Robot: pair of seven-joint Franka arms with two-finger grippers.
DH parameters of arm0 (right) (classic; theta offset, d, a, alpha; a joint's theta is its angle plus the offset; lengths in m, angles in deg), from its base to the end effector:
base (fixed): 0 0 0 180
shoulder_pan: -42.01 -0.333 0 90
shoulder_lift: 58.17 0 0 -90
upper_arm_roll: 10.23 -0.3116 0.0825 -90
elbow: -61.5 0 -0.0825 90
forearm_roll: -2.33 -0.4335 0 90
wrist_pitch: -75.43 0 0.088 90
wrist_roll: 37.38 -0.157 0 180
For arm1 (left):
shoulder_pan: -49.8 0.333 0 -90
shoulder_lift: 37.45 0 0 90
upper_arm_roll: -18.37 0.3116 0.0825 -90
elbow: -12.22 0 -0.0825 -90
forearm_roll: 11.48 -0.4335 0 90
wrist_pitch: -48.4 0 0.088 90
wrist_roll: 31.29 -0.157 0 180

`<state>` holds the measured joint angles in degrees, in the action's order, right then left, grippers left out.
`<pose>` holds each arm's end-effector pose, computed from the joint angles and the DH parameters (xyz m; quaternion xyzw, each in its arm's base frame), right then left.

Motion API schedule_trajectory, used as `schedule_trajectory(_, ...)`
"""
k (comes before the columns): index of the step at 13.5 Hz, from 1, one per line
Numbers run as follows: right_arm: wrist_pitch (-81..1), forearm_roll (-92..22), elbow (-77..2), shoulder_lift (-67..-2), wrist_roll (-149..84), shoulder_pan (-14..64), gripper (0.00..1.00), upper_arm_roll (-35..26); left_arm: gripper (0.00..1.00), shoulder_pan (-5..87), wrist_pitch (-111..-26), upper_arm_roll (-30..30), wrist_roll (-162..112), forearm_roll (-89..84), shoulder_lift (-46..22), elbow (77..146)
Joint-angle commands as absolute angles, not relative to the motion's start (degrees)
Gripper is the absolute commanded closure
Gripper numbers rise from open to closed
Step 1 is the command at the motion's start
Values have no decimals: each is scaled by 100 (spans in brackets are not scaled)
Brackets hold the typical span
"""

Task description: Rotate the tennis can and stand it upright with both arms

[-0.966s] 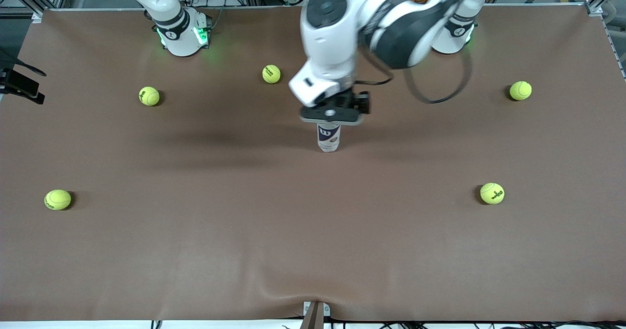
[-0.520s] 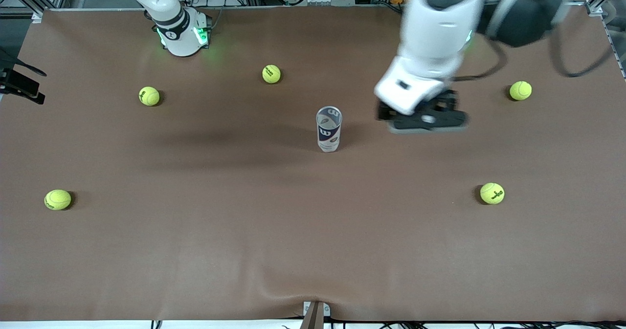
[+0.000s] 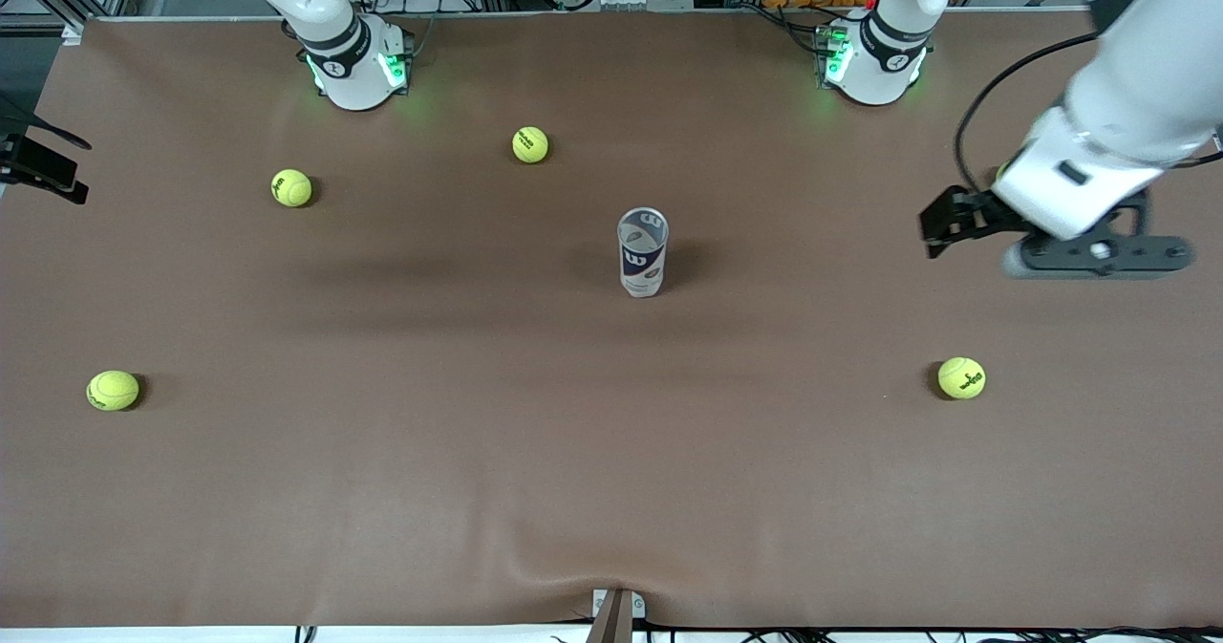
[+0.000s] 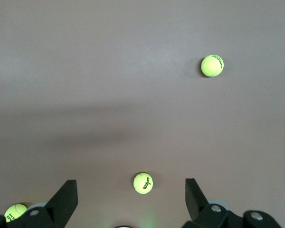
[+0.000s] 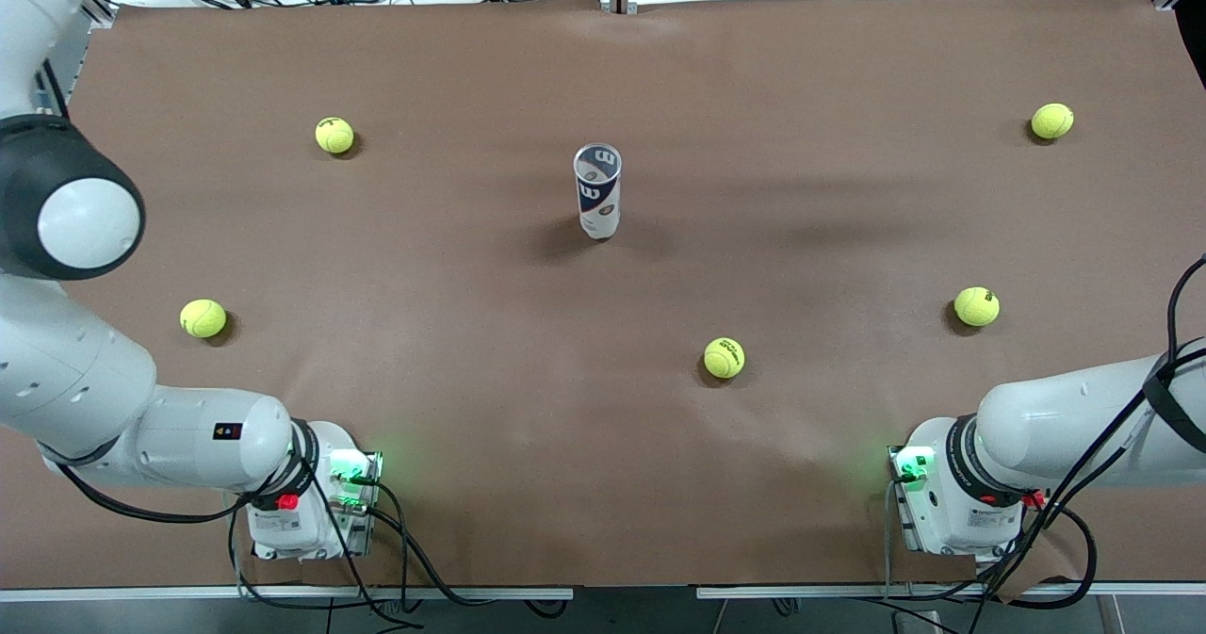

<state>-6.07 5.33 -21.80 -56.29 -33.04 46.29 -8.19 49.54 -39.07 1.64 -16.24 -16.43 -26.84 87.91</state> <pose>0.5909 -0.0740 0.5983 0.9989 -0.0203 -0.0344 0.0235 0.6351 -0.1624 0.5838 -0.9997 0.0117 -0.0180 0.0122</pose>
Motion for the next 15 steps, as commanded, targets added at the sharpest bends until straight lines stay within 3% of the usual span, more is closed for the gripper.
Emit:
schedule_trajectory(1,-587,497,-2165,-5633,-3263,4650,0,-821,0,5401,-4062,79,-1696,-1133,-3303,9596)
schedule_trajectory(4,-587,497,-2165,-5633,-3263,4667,0,-821,0,5560,-4501,131,-2046,-1043,-3927,10431)
schedule_trajectory(8,-587,497,-2165,-5633,-3263,4676,0,-821,0,5552,-4695,88,-2074,-1051,-4516,11038)
schedule_trajectory(15,-587,497,-2165,-5633,-3263,4676,0,-821,0,5596,-4319,562,-2768,-1104,-4553,10847)
